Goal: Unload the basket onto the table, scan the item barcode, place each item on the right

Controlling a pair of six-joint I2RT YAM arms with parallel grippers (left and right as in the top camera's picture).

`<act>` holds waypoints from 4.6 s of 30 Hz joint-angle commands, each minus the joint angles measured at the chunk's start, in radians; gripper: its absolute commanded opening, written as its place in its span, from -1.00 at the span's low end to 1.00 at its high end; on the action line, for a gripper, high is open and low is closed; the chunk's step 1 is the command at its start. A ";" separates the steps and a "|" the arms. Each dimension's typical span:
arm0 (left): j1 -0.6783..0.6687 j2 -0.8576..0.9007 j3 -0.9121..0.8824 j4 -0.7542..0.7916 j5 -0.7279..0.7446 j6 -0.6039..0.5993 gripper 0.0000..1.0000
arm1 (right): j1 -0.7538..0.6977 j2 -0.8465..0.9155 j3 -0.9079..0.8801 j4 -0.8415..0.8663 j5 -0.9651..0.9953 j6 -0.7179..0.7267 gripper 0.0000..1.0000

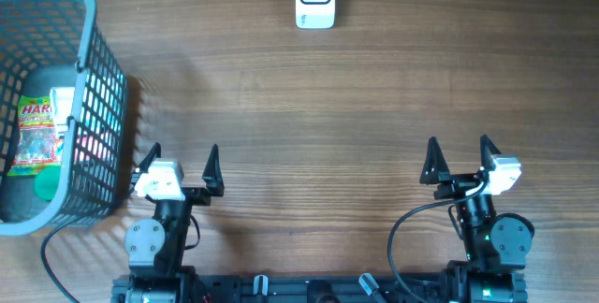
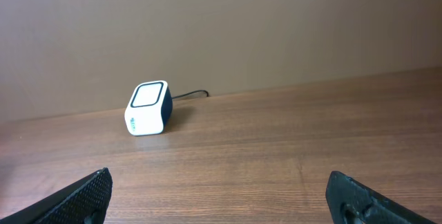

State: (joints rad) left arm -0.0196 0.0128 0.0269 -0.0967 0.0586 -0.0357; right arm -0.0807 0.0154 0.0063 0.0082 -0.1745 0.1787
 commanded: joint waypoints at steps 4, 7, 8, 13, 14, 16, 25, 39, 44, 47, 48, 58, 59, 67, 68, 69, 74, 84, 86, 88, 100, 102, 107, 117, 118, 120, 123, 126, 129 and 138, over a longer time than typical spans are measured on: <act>0.005 -0.008 -0.010 0.004 0.012 0.004 1.00 | 0.005 -0.002 -0.001 0.004 0.018 0.007 1.00; 0.005 -0.008 -0.010 0.004 0.012 0.004 1.00 | 0.005 -0.002 -0.001 0.004 0.018 0.007 0.99; 0.005 -0.008 -0.010 0.004 0.012 0.004 1.00 | 0.005 -0.002 -0.001 0.004 0.018 0.007 0.99; 0.005 -0.008 -0.010 0.004 0.012 0.004 1.00 | 0.005 -0.002 -0.001 0.004 0.018 0.007 1.00; 0.005 -0.008 -0.010 0.004 0.012 0.004 1.00 | 0.005 -0.002 -0.001 0.004 0.018 0.007 0.99; 0.005 -0.008 -0.010 0.004 0.012 0.004 1.00 | 0.005 -0.002 -0.001 0.004 0.018 0.007 1.00; 0.005 -0.008 -0.010 0.004 0.012 0.004 1.00 | 0.005 -0.002 -0.001 0.004 0.018 0.008 0.99; 0.005 -0.008 -0.010 0.004 0.012 0.004 1.00 | 0.005 -0.002 -0.001 0.004 0.018 0.007 0.99; 0.005 -0.008 -0.010 0.004 0.012 0.004 1.00 | 0.005 -0.002 -0.001 0.004 0.018 0.007 0.99; 0.005 -0.008 -0.010 0.004 0.012 0.004 1.00 | 0.005 -0.002 -0.001 0.004 0.018 0.007 0.99; 0.005 -0.008 -0.010 0.004 0.012 0.004 1.00 | 0.005 -0.002 -0.001 0.004 0.018 0.007 0.99; 0.005 -0.008 -0.010 0.004 0.012 0.004 1.00 | 0.005 -0.002 -0.001 0.004 0.018 0.007 1.00; 0.005 -0.008 -0.010 0.004 0.012 0.004 1.00 | 0.005 -0.002 -0.001 0.004 0.018 0.007 0.99; 0.005 -0.008 -0.010 0.004 0.012 0.004 1.00 | 0.005 -0.002 -0.001 0.004 0.018 0.007 1.00; 0.005 -0.008 -0.010 0.004 0.012 0.004 1.00 | 0.005 -0.002 -0.001 0.004 0.018 0.007 0.99; 0.005 -0.008 -0.010 0.004 0.012 0.004 1.00 | 0.005 -0.002 -0.001 0.004 0.018 0.007 0.99; 0.005 -0.008 -0.010 0.004 0.012 0.004 1.00 | 0.005 -0.002 -0.001 0.004 0.018 0.007 0.99; 0.005 -0.008 -0.010 0.004 0.012 0.004 1.00 | 0.005 -0.002 -0.001 0.004 0.018 0.007 0.99; 0.005 -0.008 -0.010 0.004 0.012 0.004 1.00 | 0.005 -0.002 -0.001 0.004 0.018 0.007 0.99; 0.005 -0.008 -0.010 0.004 0.012 0.005 1.00 | 0.005 -0.002 -0.001 0.004 0.018 0.007 0.99; 0.005 -0.006 0.043 0.030 0.188 -0.042 1.00 | 0.005 -0.002 -0.001 0.004 0.018 0.007 1.00; 0.005 -0.006 0.089 -0.011 0.189 -0.071 1.00 | 0.005 -0.002 -0.001 0.004 0.018 0.007 1.00; 0.004 -0.003 0.218 -0.130 0.190 -0.078 1.00 | 0.005 -0.002 -0.001 0.004 0.018 0.007 1.00; 0.004 0.223 0.517 -0.265 0.188 -0.078 1.00 | 0.005 -0.002 -0.001 0.004 0.018 0.007 1.00; 0.004 0.249 0.540 -0.270 0.188 -0.078 1.00 | 0.005 -0.002 -0.001 0.004 0.017 0.007 0.99; 0.004 0.320 0.606 -0.291 0.188 -0.078 1.00 | 0.005 -0.002 -0.001 0.004 0.018 0.007 1.00; 0.004 0.414 0.694 -0.318 0.188 -0.078 1.00 | 0.005 -0.002 -0.001 0.004 0.018 0.007 0.99; 0.004 0.492 0.790 -0.319 0.249 -0.078 1.00 | 0.005 -0.002 -0.001 0.004 0.018 0.007 0.99; 0.004 0.491 0.790 -0.309 0.335 -0.077 1.00 | 0.005 -0.002 -0.001 0.004 0.018 0.007 0.99; 0.005 0.491 0.790 -0.265 0.393 -0.073 1.00 | 0.005 -0.002 -0.001 0.004 0.018 0.007 0.99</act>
State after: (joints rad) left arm -0.0196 0.5049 0.7982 -0.3798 0.4198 -0.1081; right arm -0.0807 0.0170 0.0063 0.0082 -0.1745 0.1787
